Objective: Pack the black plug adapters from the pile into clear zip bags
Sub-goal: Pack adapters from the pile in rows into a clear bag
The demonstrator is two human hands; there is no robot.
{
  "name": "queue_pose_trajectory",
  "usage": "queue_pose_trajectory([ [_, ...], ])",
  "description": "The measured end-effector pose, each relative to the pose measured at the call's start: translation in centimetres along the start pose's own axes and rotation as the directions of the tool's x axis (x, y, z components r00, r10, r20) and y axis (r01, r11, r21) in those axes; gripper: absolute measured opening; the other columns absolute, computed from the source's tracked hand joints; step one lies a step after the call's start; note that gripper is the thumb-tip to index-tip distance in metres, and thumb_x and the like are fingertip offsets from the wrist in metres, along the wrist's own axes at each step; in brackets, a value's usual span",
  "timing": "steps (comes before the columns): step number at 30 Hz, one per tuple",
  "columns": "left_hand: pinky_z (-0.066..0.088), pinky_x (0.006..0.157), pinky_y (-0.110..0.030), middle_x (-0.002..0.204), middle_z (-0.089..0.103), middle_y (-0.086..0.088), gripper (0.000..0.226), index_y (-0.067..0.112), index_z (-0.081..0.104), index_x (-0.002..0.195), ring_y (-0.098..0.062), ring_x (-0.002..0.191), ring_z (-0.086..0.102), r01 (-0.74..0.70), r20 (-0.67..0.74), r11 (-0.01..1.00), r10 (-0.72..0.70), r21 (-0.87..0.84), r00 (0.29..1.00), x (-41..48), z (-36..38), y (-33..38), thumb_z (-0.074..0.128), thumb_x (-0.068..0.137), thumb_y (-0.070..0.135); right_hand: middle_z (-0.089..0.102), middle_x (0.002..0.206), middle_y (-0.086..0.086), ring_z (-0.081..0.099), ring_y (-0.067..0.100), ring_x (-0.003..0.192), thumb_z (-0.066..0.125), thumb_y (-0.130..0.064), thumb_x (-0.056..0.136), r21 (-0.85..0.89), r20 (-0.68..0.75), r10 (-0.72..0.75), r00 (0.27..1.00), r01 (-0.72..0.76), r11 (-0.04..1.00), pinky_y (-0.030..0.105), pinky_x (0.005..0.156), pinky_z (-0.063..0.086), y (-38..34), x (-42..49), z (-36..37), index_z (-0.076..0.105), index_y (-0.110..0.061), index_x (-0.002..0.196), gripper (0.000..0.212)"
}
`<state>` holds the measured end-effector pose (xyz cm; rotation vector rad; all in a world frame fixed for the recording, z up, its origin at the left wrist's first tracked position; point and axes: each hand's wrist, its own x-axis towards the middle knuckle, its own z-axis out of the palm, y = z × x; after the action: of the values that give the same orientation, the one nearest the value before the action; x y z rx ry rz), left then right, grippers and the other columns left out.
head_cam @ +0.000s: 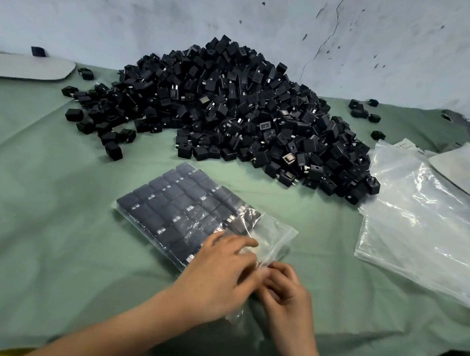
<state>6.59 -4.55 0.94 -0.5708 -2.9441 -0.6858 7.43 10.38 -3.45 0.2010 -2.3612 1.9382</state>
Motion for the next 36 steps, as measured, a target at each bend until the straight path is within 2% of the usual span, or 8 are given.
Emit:
queue_pose_trajectory([
  [4,0.024,0.114,-0.037,0.133,0.052,0.011,0.03,0.026,0.058,0.11,-0.005,0.13,0.039,0.039,-0.04,0.993,-0.044,-0.108,0.998,0.6,-1.4,-3.4,0.038,0.1,0.045,0.064,0.089,-0.006,0.064,0.01,0.079,0.079,0.005,0.068,-0.201,0.037,-0.109,0.993,0.114,0.973,0.018,0.07,0.05,0.2,-0.2,0.2,0.07,-0.026,0.091,0.04],
  [9,-0.014,0.117,-0.025,0.16,0.009,0.017,0.068,0.042,0.016,0.15,0.004,0.144,-0.009,0.001,0.234,1.0,-0.006,0.021,0.972,-0.3,-1.5,-6.5,0.021,0.089,0.07,0.067,0.087,-0.01,0.063,0.004,0.084,0.084,-0.005,0.067,-0.246,0.072,-0.102,0.992,0.117,0.962,0.014,0.073,0.047,-0.2,0.3,0.0,0.072,-0.022,0.089,0.03],
  [15,-0.034,0.105,-0.025,0.153,-0.033,0.014,0.084,0.056,-0.03,0.134,0.003,0.136,-0.035,-0.132,0.344,0.972,0.059,0.194,0.937,-1.1,-0.9,-6.8,0.011,0.071,0.092,0.067,0.082,-0.013,0.062,0.002,0.08,0.084,-0.012,0.069,-0.292,0.038,-0.089,0.995,0.096,0.951,0.012,0.072,0.045,-0.6,0.5,0.7,0.068,-0.035,0.085,0.033],
  [23,-0.03,0.11,-0.038,0.149,-0.041,0.009,0.086,0.045,-0.034,0.137,0.0,0.131,-0.044,-0.118,0.371,0.961,0.018,0.249,0.929,-1.0,-0.6,-5.7,0.006,0.074,0.089,0.067,0.078,-0.018,0.059,0.01,0.083,0.084,-0.014,0.067,-0.313,0.021,-0.071,0.997,0.074,0.947,0.02,0.074,0.047,-0.4,1.0,1.5,0.067,-0.043,0.071,0.034],
  [26,-0.027,0.112,-0.042,0.152,-0.036,0.007,0.082,0.033,-0.023,0.148,-0.002,0.132,-0.043,-0.149,0.336,0.954,0.055,0.259,0.94,-0.4,0.2,-4.4,-0.003,0.083,0.079,0.066,0.082,-0.028,0.058,0.013,0.089,0.078,-0.015,0.07,-0.337,0.135,-0.154,0.979,0.191,0.922,0.022,0.079,0.045,-0.3,1.0,0.7,0.076,-0.027,0.081,0.016],
  [30,-0.025,0.113,-0.044,0.156,-0.026,0.009,0.08,0.027,-0.023,0.147,-0.004,0.138,-0.036,-0.152,0.321,0.944,0.053,0.294,0.946,0.7,1.4,-3.0,-0.009,0.084,0.073,0.07,0.092,-0.014,0.06,0.004,0.094,0.064,-0.025,0.077,-0.317,0.315,-0.11,0.943,0.214,0.924,0.016,0.084,0.044,-0.6,1.4,-1.5,0.077,-0.019,0.083,0.015],
  [33,-0.027,0.112,-0.043,0.156,-0.026,0.008,0.079,0.03,-0.025,0.146,-0.005,0.138,-0.035,-0.14,0.317,0.938,0.034,0.318,0.948,0.8,1.9,-2.9,-0.009,0.083,0.074,0.073,0.082,-0.01,0.065,0.0,0.082,0.07,0.0,0.081,-0.282,0.187,-0.033,0.982,0.086,0.956,0.014,0.077,0.047,-1.1,3.3,-4.2,0.076,-0.02,0.074,0.022],
  [36,-0.026,0.112,-0.044,0.156,-0.027,0.008,0.079,0.034,-0.024,0.146,-0.006,0.138,-0.035,-0.143,0.319,0.939,0.037,0.314,0.947,0.7,1.9,-3.0,-0.011,0.081,0.075,0.073,0.077,-0.008,0.066,0.009,0.075,0.064,-0.001,0.085,-0.339,0.006,-0.031,1.0,0.031,0.94,0.015,0.072,0.048,-2.1,8.1,-6.2,0.073,-0.022,0.076,0.024],
])
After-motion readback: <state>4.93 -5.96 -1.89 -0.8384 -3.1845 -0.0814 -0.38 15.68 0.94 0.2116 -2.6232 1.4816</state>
